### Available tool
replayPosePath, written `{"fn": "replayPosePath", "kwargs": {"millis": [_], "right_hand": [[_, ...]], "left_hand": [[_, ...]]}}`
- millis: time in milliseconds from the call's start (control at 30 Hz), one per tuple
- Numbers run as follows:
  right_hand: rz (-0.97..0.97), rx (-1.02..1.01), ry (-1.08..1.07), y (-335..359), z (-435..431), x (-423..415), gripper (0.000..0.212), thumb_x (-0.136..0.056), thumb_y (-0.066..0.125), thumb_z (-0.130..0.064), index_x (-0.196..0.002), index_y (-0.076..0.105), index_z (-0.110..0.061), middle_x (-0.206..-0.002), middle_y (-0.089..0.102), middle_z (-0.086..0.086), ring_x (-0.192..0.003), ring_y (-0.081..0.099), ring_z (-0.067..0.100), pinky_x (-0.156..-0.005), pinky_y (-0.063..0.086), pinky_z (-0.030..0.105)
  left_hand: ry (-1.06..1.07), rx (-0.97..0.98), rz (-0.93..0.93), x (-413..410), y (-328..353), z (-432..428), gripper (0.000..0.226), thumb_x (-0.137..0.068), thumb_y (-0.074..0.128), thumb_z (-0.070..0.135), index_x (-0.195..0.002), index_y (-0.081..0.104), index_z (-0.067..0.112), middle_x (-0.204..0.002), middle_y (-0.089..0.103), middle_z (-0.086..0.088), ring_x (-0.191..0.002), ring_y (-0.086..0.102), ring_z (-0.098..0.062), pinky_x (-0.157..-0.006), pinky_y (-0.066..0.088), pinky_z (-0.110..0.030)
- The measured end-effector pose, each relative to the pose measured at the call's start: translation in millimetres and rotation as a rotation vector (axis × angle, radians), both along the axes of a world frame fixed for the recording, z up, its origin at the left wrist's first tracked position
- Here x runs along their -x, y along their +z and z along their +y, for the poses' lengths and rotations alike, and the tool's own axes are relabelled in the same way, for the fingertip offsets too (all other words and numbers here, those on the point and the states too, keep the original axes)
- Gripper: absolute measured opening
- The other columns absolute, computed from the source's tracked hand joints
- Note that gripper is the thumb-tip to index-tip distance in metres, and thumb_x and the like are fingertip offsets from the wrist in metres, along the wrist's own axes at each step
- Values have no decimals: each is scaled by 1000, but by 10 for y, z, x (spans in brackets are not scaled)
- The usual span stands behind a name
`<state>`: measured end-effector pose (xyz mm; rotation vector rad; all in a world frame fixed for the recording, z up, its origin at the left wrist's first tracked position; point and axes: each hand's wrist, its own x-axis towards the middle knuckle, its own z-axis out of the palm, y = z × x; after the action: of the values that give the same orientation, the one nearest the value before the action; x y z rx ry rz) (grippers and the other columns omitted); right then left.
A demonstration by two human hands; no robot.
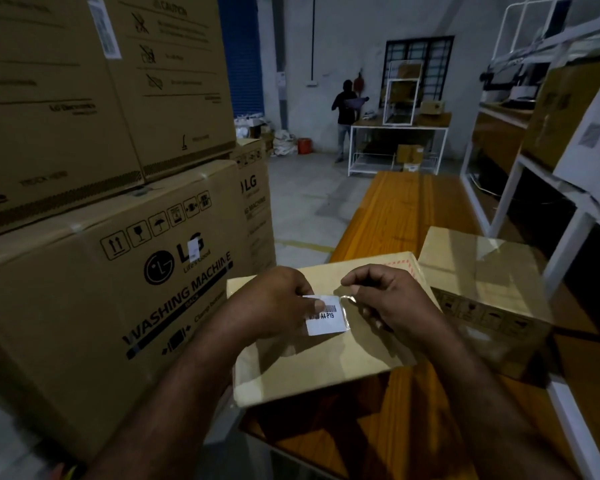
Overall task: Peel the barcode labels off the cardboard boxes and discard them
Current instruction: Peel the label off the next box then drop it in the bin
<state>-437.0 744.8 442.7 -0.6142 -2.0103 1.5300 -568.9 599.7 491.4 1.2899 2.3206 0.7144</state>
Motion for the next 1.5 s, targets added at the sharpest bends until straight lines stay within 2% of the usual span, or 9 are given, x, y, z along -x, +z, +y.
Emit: {"fn": "replayPosePath", "kwargs": {"millis": [167, 300, 500, 700, 900, 1067, 1267, 1433, 1500], "right_hand": [[-37, -115, 1, -26, -3, 3, 14, -91, 63, -8, -97, 72, -18, -72, 64, -4, -49, 53, -5, -45, 37, 12], [-23, -144, 19, -62, 9, -12, 18, -91, 63, -6, -100, 72, -18, -88, 67, 10, -55, 55, -4, -50, 41, 13], [1, -80, -40, -74, 19, -60, 18, -94, 58, -6, -101, 71, -18, -55, 60, -6, -44, 48, 3, -42, 37, 17], [25, -85, -51, -100, 11, -53, 21, -94, 55, -1, -101, 70, -13, -60, 58, 8, -40, 47, 6, -41, 39, 20], [-60, -244, 18, -91, 63, -40, 33, -78, 62, 6, -98, 76, -16, -97, 62, 4, -91, 62, 15, -73, 56, 33], [-99, -373, 31, -70, 93, -15, 21, -73, 77, -7, -83, 72, -24, -93, 58, -1, -80, 61, 16, -71, 54, 35], [-39, -342, 76, -65, 133, 9, 10, -73, 78, -20, -74, 71, -26, -99, 57, -2, -90, 62, 23, -75, 57, 48], [7, -301, 128, -94, 117, -23, 2, -85, 70, -5, -85, 69, -6, -80, 71, 7, -72, 69, 17, -66, 57, 27], [44, -271, 107, -120, 107, -15, 1, -85, 69, -2, -85, 68, -2, -75, 71, 10, -68, 69, 20, -64, 58, 29]], "left_hand": [[-14, 61, 30, -3, 42, 14, 19, -91, 69, 36, -98, 74, 20, -87, 71, 1, -73, 65, -12, -64, 48, -27], [-4, 184, 158, -80, 116, 187, 46, -86, 68, 54, -90, 69, 8, -76, 64, -4, -64, 54, -15, -55, 37, -26], [-80, 265, 311, -134, 171, 396, 32, -83, 78, 34, -96, 67, 6, -102, 72, -6, -93, 69, -23, -67, 49, -30], [-112, 171, 215, -123, 152, 337, 15, -89, 71, 26, -96, 75, 14, -95, 73, -3, -91, 67, -18, -64, 47, -23], [-96, 141, 200, -116, 130, 333, 12, -90, 71, 26, -93, 74, 15, -94, 73, -2, -90, 66, -17, -74, 52, -26], [-118, 136, 196, -77, 120, 320, 8, -90, 71, 26, -92, 71, 18, -88, 70, 2, -81, 63, -15, -66, 47, -25], [-178, 119, 235, -47, 130, 314, 6, -92, 68, 26, -90, 69, 21, -82, 63, 9, -70, 53, -5, -58, 41, -23], [-195, 105, 252, -23, 121, 309, 10, -92, 66, 26, -83, 64, 26, -76, 59, 11, -66, 50, -4, -55, 37, -22], [-192, 107, 250, -36, 126, 331, 7, -92, 67, 29, -88, 66, 23, -79, 61, 9, -68, 52, -4, -55, 38, -22]]}}
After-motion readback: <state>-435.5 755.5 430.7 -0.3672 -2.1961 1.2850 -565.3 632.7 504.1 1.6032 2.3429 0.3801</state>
